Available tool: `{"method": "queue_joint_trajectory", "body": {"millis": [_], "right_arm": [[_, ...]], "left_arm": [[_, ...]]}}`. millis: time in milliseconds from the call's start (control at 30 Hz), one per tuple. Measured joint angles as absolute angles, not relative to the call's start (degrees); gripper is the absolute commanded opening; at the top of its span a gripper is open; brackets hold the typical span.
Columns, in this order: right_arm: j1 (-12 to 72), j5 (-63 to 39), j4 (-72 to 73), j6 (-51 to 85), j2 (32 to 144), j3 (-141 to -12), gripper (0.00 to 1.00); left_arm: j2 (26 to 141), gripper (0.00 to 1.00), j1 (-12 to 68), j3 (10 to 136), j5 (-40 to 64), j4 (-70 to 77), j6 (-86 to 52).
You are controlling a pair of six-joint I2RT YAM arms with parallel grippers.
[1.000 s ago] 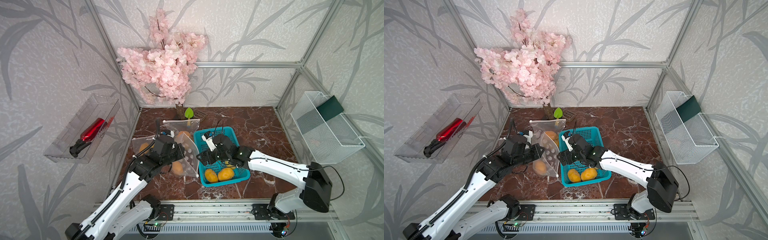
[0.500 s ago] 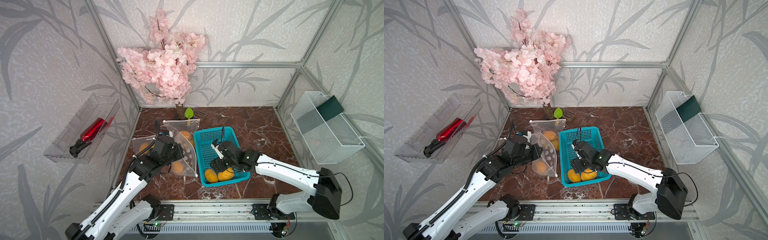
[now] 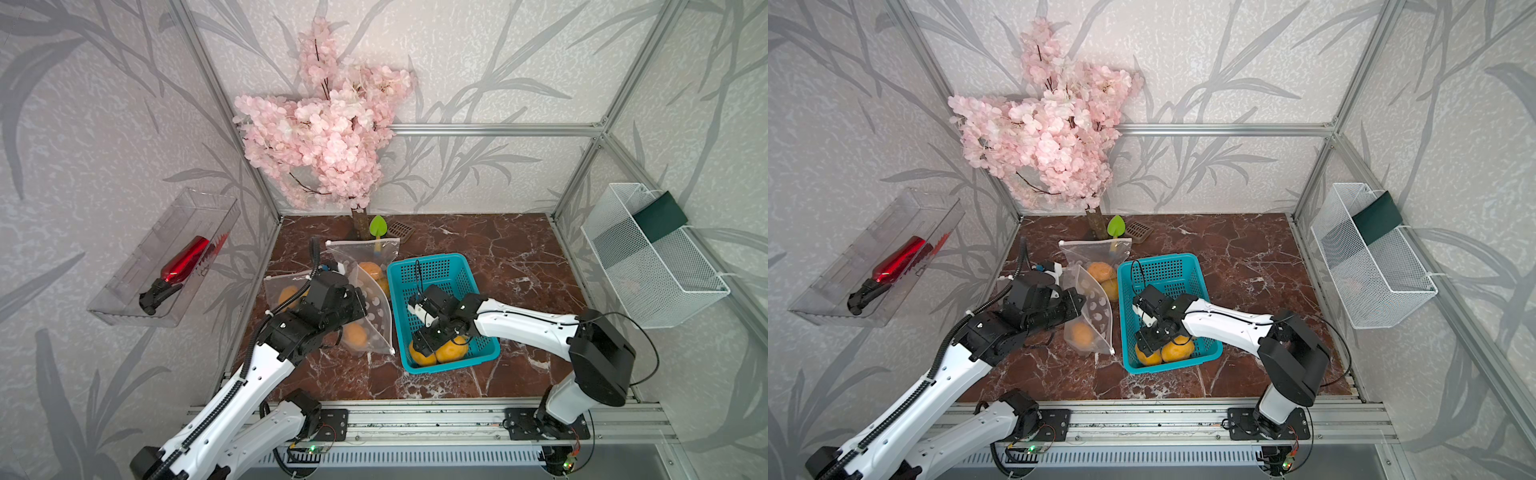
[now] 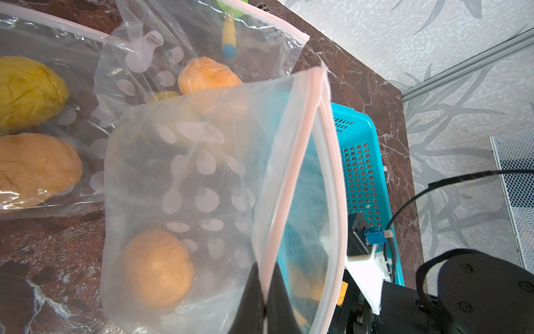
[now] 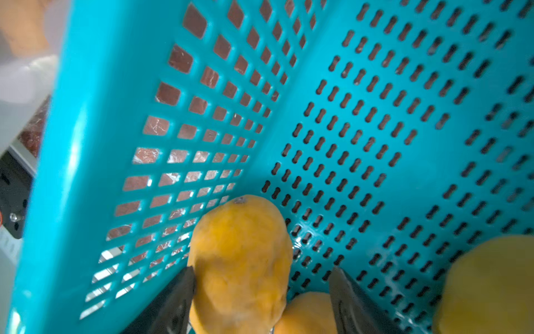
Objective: Put the potatoes into a zipper bag and zip it
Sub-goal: Pick up the potato from the basket.
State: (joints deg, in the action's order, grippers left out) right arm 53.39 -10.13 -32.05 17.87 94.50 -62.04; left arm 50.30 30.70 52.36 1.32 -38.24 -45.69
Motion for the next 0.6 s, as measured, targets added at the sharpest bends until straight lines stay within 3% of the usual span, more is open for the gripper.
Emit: {"method": "queue_joint_trajectory", "body": {"millis": [333,600], "right_arm": [[53.4,-15.0,-35.3,16.8,97.0,-63.6,0.76],[52.7,-17.7,-36.4,16.7,97.9,-64.0,0.51]], "left_arm": [[50.3,0.00,30.7,52.4,1.2,-38.6,-46.1],[50.3,0.00,30.7,52.4,1.1,-38.6,-46.1]]}}
